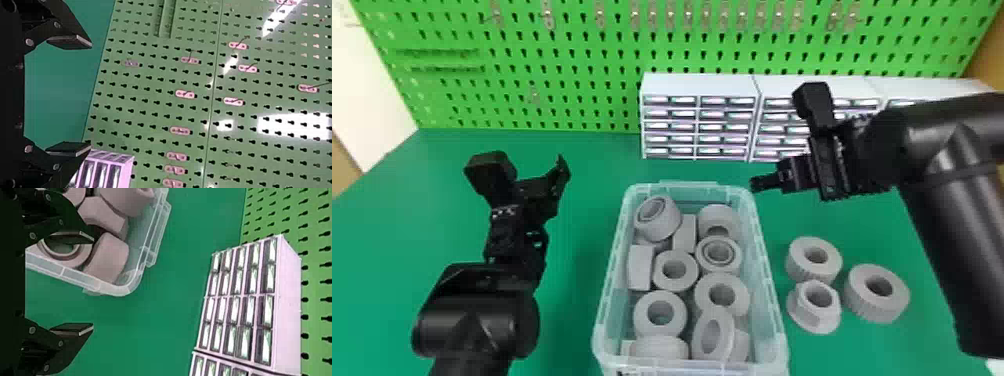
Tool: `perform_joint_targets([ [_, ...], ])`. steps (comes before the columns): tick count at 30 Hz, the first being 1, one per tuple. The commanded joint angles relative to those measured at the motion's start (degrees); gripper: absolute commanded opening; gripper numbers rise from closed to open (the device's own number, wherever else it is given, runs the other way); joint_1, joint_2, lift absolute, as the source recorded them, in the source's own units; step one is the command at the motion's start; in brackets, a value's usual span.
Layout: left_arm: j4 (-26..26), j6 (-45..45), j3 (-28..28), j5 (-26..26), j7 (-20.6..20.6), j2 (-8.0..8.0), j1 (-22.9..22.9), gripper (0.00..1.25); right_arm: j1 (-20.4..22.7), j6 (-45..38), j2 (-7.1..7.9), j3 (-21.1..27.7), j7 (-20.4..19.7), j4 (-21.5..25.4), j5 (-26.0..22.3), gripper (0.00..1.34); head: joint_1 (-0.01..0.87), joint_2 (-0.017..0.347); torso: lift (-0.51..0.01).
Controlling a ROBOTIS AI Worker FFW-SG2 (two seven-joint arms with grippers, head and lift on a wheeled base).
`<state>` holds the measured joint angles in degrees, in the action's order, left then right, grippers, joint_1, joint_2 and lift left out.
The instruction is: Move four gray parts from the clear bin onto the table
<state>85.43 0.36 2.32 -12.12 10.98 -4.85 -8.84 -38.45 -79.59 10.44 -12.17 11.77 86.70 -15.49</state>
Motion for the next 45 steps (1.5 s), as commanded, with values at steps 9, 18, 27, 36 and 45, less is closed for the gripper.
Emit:
perform_joint_targets([
  [9, 0.1, -0.2, 0.0, 0.0, -0.1, 0.02, 0.0, 0.9, -2.4, -4.3, 0.28, -4.4, 0.0, 1.7, -2.7, 0.86, 0.693, 0.072, -0.052],
  [18, 0.3, -0.4, -0.1, -0.1, -0.1, -0.07, 0.0, 0.9, -3.6, -4.9, 0.28, -8.5, 0.0, 1.7, -2.3, 0.86, 0.693, 0.072, -0.052],
  [27, 0.4, -0.5, -0.4, -0.2, 0.0, 0.02, -0.1, 0.9, -4.2, -3.3, 0.1, -11.8, 0.0, 0.7, -3.6, 0.86, 0.693, 0.072, -0.052],
  [36, 0.5, -0.5, -0.4, -0.2, 0.0, -0.07, -0.4, 0.9, -5.4, -0.5, -0.16, -15.2, 0.0, -2.9, -6.8, 0.86, 0.693, 0.072, -0.052],
  [45, 0.4, -0.5, -0.6, -0.2, 0.0, -0.07, -0.5, 0.9, -7.0, 0.0, -0.51, -18.0, 0.0, -6.5, -8.5, 0.86, 0.693, 0.072, -0.052],
])
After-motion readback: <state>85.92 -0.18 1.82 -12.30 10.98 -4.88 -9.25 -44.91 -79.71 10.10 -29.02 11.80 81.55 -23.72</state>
